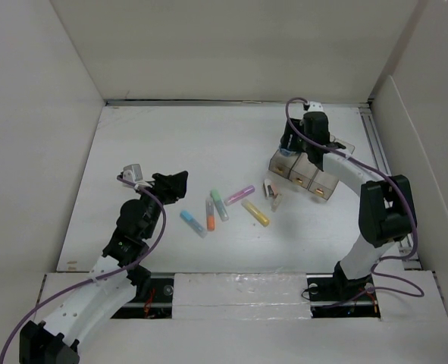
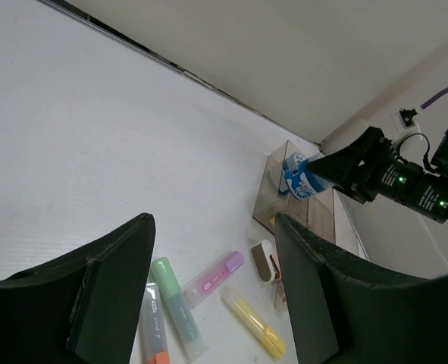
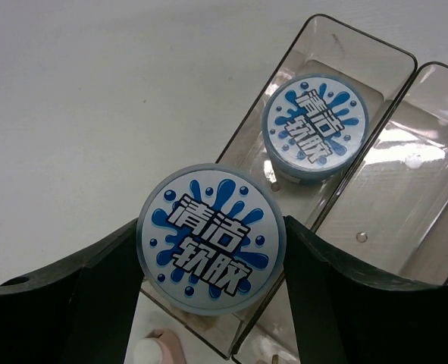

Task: Organize the desk

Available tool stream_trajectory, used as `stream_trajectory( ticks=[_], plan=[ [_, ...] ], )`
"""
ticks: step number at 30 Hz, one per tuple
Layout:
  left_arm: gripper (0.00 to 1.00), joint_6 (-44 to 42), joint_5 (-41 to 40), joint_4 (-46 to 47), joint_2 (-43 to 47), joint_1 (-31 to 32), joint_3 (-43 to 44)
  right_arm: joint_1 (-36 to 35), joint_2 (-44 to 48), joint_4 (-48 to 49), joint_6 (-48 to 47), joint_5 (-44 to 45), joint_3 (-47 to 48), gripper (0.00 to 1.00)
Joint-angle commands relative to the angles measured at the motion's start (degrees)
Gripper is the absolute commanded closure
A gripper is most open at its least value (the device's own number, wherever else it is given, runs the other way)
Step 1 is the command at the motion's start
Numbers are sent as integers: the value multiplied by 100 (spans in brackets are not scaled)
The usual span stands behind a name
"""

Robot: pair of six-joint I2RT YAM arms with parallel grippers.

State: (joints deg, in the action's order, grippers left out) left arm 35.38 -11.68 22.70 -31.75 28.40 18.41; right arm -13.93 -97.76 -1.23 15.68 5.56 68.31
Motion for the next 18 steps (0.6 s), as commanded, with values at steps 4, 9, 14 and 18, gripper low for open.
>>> stream_trajectory(
  ticks=[4,9,14,18],
  plan=[
    [40,-83,122,323,19,16,259,-92,283,378,146,305,-222,61],
    [40,-75,131,358,2,16,215,-145,485,422,154,419,-371,61],
    [40,-83,149,393,19,16,207,-197,266,264,181,507,-319,40],
    [40,-83,175,375,28,16,242,-320,362,176,146,560,-257,10]
  ],
)
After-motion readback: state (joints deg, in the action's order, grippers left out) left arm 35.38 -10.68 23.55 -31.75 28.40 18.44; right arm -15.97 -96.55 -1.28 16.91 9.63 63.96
